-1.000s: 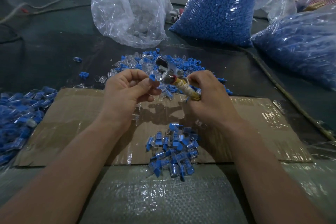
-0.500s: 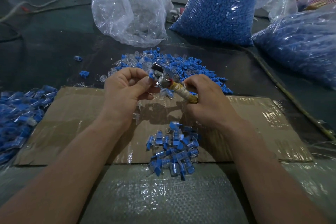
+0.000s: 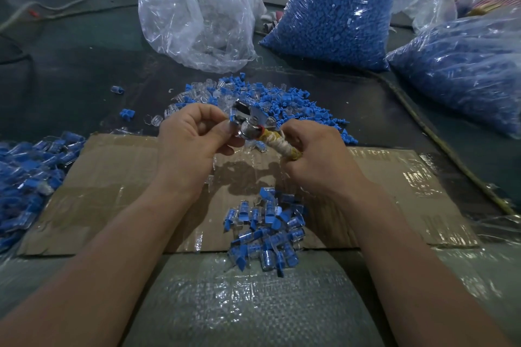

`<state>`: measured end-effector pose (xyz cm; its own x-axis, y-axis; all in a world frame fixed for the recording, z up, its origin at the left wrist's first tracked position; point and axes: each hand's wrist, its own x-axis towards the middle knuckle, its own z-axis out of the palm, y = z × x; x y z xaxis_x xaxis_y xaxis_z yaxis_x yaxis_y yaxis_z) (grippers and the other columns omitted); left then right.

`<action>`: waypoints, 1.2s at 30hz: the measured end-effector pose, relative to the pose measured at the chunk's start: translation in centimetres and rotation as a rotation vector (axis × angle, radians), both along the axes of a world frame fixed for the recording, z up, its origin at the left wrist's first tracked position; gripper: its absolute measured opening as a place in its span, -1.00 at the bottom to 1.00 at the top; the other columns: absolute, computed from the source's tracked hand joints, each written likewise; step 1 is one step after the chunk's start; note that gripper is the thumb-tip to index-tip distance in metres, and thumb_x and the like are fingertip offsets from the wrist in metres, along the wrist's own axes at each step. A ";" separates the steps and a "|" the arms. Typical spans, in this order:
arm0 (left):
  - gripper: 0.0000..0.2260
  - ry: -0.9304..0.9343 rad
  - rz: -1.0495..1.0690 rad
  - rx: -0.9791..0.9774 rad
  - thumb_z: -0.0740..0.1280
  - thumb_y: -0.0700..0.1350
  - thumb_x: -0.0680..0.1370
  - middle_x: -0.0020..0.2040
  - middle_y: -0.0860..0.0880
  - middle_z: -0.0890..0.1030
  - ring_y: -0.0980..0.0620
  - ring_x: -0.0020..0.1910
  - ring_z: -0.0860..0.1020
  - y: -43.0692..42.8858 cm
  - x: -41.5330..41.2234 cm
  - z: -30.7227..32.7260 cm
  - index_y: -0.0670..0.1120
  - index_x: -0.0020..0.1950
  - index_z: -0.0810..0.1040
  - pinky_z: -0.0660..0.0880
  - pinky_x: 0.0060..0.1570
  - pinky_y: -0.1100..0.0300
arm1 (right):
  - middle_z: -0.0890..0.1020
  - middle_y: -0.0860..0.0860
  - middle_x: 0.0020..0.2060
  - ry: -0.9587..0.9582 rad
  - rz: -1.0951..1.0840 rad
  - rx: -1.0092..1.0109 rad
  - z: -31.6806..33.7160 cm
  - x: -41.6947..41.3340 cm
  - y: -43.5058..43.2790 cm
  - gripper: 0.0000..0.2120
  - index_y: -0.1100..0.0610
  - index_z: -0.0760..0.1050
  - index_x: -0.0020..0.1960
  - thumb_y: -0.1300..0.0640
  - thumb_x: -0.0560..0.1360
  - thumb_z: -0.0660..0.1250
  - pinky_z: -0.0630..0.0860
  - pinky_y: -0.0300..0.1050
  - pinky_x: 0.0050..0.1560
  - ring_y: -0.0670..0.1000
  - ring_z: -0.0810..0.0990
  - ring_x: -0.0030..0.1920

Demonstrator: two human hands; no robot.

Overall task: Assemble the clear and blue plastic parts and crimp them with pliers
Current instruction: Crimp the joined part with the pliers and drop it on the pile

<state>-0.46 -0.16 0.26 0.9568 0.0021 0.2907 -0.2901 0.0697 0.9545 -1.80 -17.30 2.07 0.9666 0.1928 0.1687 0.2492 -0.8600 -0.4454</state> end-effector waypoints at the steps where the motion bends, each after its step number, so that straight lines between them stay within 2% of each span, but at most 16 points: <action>1: -0.86 -0.004 0.003 0.008 0.32 -0.34 0.48 -0.39 0.05 0.64 0.12 -0.40 0.62 0.0 0.0 0.0 -0.12 -0.20 0.48 0.50 -0.41 0.36 | 0.40 -0.14 -0.29 0.007 -0.002 0.001 0.0 0.0 0.0 -0.78 0.02 0.38 -0.12 0.26 0.37 0.36 0.22 -0.32 -0.28 -0.18 0.34 -0.26; 11: -0.88 0.007 0.011 -0.003 0.34 -0.31 0.46 -0.38 0.03 0.64 0.10 -0.39 0.62 0.2 -0.2 0.1 -0.11 -0.21 0.49 0.49 -0.41 0.36 | 0.35 -0.19 -0.33 -0.068 -0.013 -0.051 -0.4 0.1 0.2 -0.81 0.02 0.38 -0.13 0.22 0.37 0.36 0.19 -0.33 -0.29 -0.19 0.32 -0.29; 14: -0.88 0.035 0.013 -0.003 0.32 -0.34 0.47 -0.38 0.03 0.64 0.11 -0.39 0.62 0.1 -0.1 0.2 -0.14 -0.19 0.50 0.49 -0.41 0.36 | 0.40 -0.11 -0.17 -0.055 -0.010 -0.039 -0.8 0.4 -0.1 -0.75 0.10 0.48 0.05 0.21 0.38 0.37 0.26 -0.29 -0.14 -0.12 0.35 -0.14; 16: -0.88 0.057 0.032 -0.033 0.31 -0.35 0.48 -0.37 0.03 0.65 0.12 -0.40 0.61 0.2 0.0 0.3 -0.14 -0.18 0.50 0.50 -0.41 0.36 | 0.40 -0.10 -0.08 -0.066 -0.024 -0.042 -0.9 0.7 -0.6 -0.68 0.12 0.48 0.14 0.19 0.39 0.37 0.27 -0.24 -0.01 -0.11 0.36 -0.03; 20: -0.87 0.085 0.066 -0.099 0.33 -0.32 0.47 -0.36 0.02 0.65 0.11 -0.41 0.61 0.6 0.1 0.6 -0.11 -0.19 0.52 0.50 -0.43 0.35 | 0.50 -0.02 0.01 -0.114 -0.118 -0.056 -1.0 1.0 -1.8 -0.65 0.12 0.49 0.15 0.19 0.38 0.39 0.28 -0.22 0.00 -0.05 0.43 0.04; 22: -0.94 0.087 -0.009 -0.044 0.37 -0.25 0.41 -0.34 0.00 0.66 0.09 -0.41 0.61 0.7 -0.2 0.7 -0.10 -0.19 0.55 0.49 -0.44 0.34 | 0.53 0.00 0.02 -0.151 -0.210 -0.021 -1.0 1.0 -2.4 -0.64 0.11 0.50 0.14 0.17 0.35 0.42 0.31 -0.20 0.00 0.00 0.47 0.07; 25: -0.90 0.112 -0.126 0.063 0.37 -0.13 0.29 -0.33 0.01 0.66 0.10 -0.38 0.61 0.3 -0.7 0.8 -0.07 -0.22 0.59 0.49 -0.43 0.36 | 0.54 0.02 0.03 -0.153 -0.333 -0.019 -1.0 1.1 -3.3 -0.57 0.09 0.51 0.15 0.02 0.33 0.48 0.38 -0.13 0.04 0.02 0.49 0.07; 31: -0.89 0.135 -0.255 0.152 0.40 -0.13 0.25 -0.37 0.01 0.64 0.16 -0.47 0.54 0.2 -1.2 1.1 -0.07 -0.25 0.61 0.44 -0.46 0.41 | 0.56 0.05 0.06 -0.072 -0.493 -0.023 -1.1 1.7 -4.8 -0.42 0.10 0.49 0.19 -0.17 0.29 0.48 0.42 -0.07 0.03 0.05 0.51 0.07; 34: -0.90 0.157 -0.374 0.212 0.43 -0.13 0.24 -0.36 -0.01 0.64 0.13 -0.42 0.56 0.1 -1.5 1.0 -0.12 -0.28 0.61 0.50 -0.40 0.37 | 0.56 0.08 0.05 -0.028 -0.537 -0.032 -1.0 1.8 -5.7 -0.39 0.13 0.49 0.17 -0.21 0.26 0.48 0.41 -0.07 0.01 0.08 0.51 0.05; 36: -0.88 0.132 -0.465 0.294 0.43 -0.07 0.22 -0.35 0.01 0.64 0.15 -0.39 0.57 0.1 -1.6 1.0 -0.07 -0.29 0.63 0.51 -0.37 0.37 | 0.55 0.10 0.07 0.006 -0.564 -0.054 -1.0 1.8 -6.2 -0.37 0.14 0.48 0.17 -0.23 0.26 0.47 0.44 -0.02 0.05 0.11 0.51 0.06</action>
<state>-2.02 -0.07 1.24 0.8661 -0.4912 0.0927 -0.1688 -0.1129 0.9792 0.01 -23.45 1.04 0.9234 -0.3455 0.1671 -0.2578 -0.8810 -0.3967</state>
